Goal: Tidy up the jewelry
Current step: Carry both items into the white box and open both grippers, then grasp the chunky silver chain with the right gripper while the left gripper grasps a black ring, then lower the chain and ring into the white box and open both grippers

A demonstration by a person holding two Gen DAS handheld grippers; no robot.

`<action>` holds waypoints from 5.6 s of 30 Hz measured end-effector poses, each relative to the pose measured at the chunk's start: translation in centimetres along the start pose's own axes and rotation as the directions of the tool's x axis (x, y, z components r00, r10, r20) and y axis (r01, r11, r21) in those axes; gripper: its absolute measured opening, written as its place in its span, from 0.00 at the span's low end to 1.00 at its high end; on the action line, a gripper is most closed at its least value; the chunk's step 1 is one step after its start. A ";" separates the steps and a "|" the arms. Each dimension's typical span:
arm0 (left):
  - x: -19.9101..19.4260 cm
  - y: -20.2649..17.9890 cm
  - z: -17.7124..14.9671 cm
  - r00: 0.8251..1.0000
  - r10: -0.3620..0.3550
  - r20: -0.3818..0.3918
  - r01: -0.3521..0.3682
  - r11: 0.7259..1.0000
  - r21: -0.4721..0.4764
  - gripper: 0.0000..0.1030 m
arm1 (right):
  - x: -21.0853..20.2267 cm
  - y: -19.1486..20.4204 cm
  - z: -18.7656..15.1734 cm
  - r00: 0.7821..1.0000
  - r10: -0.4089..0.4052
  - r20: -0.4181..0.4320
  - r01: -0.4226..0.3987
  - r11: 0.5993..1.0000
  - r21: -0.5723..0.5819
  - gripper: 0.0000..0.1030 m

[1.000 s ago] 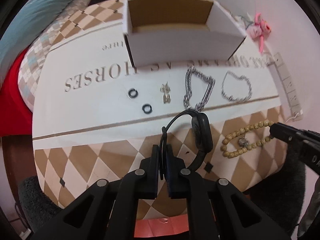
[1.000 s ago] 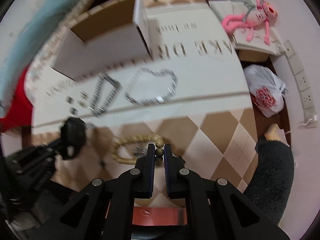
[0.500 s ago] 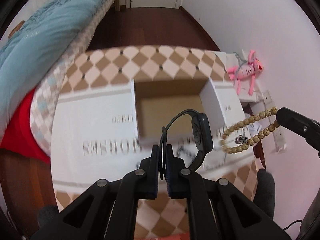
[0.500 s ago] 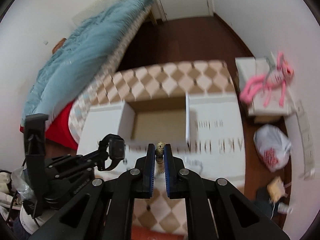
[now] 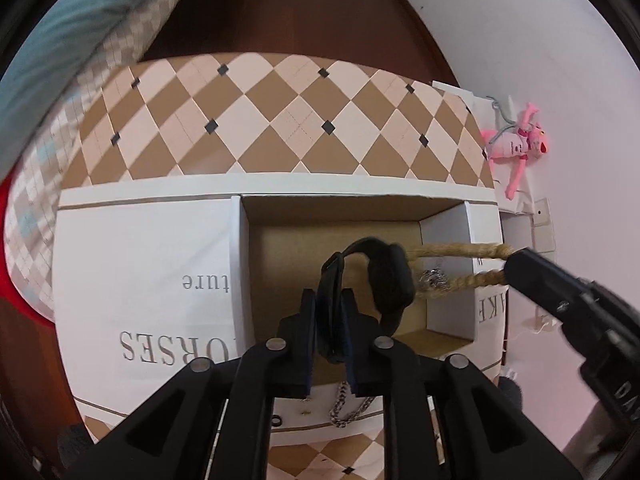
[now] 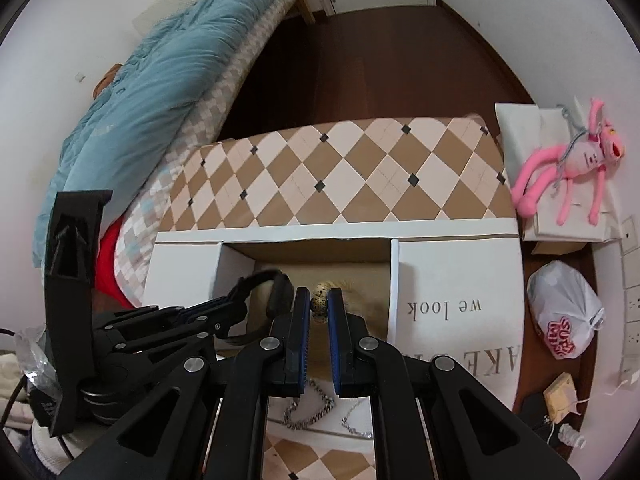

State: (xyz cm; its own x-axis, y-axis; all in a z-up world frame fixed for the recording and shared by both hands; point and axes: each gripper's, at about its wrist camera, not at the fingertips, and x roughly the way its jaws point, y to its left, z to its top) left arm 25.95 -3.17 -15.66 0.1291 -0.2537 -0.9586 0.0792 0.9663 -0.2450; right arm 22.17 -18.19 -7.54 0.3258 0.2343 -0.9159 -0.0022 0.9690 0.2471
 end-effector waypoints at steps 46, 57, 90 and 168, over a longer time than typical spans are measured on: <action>-9.9 1.3 -11.6 0.887 0.258 0.382 -0.272 0.962 -0.017 1.00 | -4.3 1.9 -9.9 0.947 -0.292 0.130 0.299 0.954 -0.033 0.99; -13.3 0.4 -14.7 0.862 0.275 0.425 -0.292 0.956 -0.026 1.00 | -9.0 3.5 -12.3 0.943 -0.260 0.208 0.273 0.962 -0.032 0.99; 2.3 6.9 -16.7 0.947 0.294 0.129 -0.294 0.956 -0.017 0.99 | 9.7 3.4 -14.9 0.966 -0.257 -0.039 0.247 0.953 -0.175 0.10; -3.6 4.4 -1.4 0.943 0.251 0.220 -0.252 0.967 -0.022 0.98 | 2.9 -0.2 -1.9 0.962 -0.272 0.011 0.272 0.959 -0.080 0.94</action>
State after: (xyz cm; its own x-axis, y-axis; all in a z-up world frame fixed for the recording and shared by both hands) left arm 24.44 2.08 -13.44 0.3591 -0.0067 -0.9333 0.0224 0.9997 0.0015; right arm 21.28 -17.60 -10.85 0.3249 -0.0388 -0.9450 0.0107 0.9992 -0.0373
